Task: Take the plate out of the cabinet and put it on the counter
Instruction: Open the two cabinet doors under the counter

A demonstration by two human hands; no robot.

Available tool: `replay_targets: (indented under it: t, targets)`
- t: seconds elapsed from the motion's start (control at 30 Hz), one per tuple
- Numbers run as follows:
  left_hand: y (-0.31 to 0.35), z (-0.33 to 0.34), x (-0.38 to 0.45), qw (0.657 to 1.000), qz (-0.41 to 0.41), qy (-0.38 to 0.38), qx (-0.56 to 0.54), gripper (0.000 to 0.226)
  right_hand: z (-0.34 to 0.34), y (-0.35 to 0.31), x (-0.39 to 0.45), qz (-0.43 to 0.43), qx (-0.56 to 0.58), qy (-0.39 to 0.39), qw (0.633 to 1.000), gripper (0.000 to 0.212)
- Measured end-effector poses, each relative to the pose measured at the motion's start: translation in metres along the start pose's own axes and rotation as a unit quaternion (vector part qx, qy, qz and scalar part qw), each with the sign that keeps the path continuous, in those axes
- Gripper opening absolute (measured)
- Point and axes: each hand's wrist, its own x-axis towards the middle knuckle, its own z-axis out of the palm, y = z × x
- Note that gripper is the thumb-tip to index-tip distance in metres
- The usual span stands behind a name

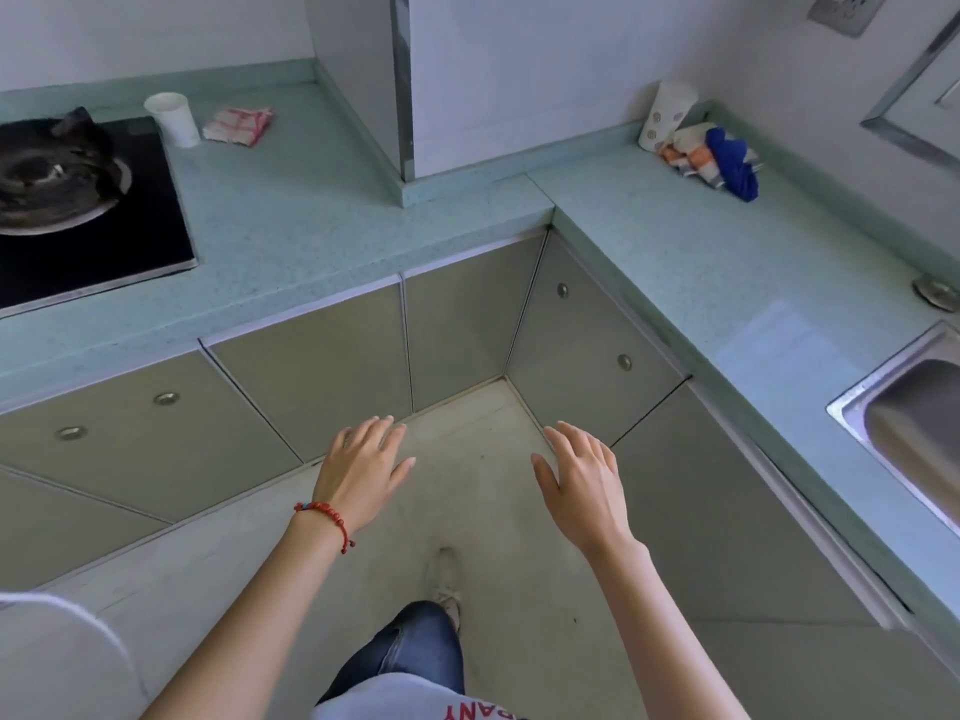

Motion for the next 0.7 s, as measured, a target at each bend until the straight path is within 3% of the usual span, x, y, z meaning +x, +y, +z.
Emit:
replay_targets:
  t: [0.27, 0.5, 0.7]
  targets:
    - [-0.02, -0.011, 0.1, 0.998, -0.049, 0.025, -0.032, 0.039, -0.012, -0.005, 0.121, -0.049, -0.015, -0.04, 0.998, 0.066]
    - [-0.036, -0.009, 0.136, 0.993, -0.098, 0.026, -0.053, 0.042, -0.004, -0.018, 0.187, -0.089, -0.015, -0.082, 0.993, 0.049]
    - [-0.042, 0.0, 0.163, 0.982, -0.169, 0.017, -0.083, 0.043, 0.008, -0.024, 0.246, -0.158, -0.008, -0.131, 0.979, 0.048]
